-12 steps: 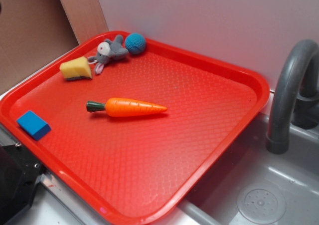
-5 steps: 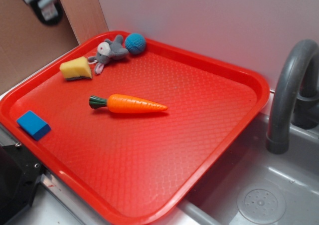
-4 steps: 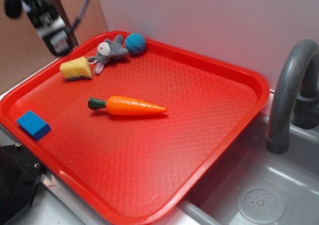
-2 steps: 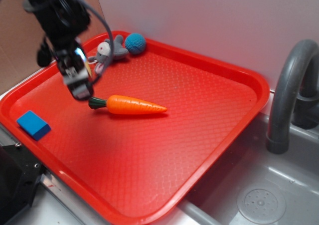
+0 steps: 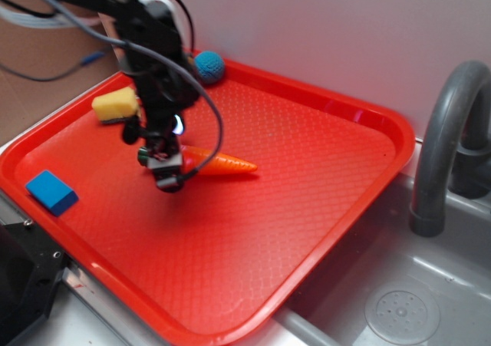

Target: Grab the carrot.

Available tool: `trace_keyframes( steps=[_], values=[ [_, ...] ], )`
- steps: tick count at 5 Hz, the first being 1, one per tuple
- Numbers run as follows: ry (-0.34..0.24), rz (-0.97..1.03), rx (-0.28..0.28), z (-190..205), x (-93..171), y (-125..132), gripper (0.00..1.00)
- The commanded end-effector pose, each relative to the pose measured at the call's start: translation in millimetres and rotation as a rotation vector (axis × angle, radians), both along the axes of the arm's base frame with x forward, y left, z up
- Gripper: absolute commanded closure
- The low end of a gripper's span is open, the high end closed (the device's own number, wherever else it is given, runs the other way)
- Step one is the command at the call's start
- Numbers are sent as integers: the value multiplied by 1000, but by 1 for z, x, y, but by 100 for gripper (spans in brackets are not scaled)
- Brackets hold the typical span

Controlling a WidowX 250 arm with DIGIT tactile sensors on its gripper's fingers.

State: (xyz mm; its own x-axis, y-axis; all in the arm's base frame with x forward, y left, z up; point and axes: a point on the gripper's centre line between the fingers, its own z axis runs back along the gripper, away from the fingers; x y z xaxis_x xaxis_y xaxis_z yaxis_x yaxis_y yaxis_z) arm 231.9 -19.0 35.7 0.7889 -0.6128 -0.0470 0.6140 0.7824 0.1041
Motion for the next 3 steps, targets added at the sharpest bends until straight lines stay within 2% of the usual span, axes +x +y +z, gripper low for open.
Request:
trace_keyframes(
  steps=[1, 2, 3],
  values=[
    [-46, -144, -45, 4, -6, -8, 100],
    [-73, -76, -77, 36, -13, -14, 100],
    [-72, 175, -95, 86, -20, -11, 100]
  ],
)
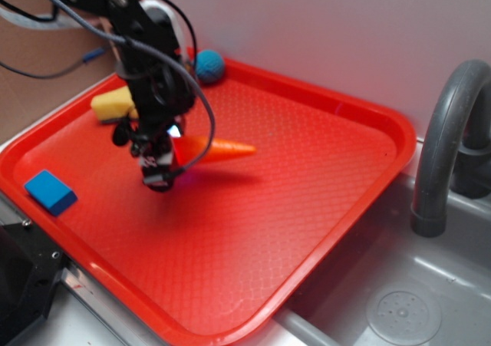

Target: Grab the carrot.

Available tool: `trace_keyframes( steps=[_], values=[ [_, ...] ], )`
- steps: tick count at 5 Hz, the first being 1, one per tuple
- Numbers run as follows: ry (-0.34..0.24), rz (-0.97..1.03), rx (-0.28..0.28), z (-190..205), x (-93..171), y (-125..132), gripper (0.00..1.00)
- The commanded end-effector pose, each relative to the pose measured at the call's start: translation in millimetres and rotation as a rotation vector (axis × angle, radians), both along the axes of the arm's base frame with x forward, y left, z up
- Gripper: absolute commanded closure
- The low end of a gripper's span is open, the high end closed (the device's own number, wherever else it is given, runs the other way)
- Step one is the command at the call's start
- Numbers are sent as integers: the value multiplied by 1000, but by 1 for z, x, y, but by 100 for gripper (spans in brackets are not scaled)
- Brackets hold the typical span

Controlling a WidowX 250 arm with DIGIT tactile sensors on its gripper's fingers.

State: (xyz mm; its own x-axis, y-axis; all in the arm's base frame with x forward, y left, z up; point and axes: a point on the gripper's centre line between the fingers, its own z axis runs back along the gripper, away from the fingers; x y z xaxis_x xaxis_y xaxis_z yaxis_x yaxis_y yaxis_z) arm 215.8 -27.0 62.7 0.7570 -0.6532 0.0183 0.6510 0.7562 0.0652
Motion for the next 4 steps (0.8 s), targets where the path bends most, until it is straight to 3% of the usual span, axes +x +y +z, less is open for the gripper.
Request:
trace_keyframes(
  steps=[1, 2, 3, 4],
  values=[
    [-2, 477, -6, 109, -14, 4, 100],
    [31, 725, -84, 158, -43, 20, 100],
    [-28, 857, -113, 207, -78, 29, 100],
    [-52, 819, -164, 226, -92, 26, 100]
  ],
)
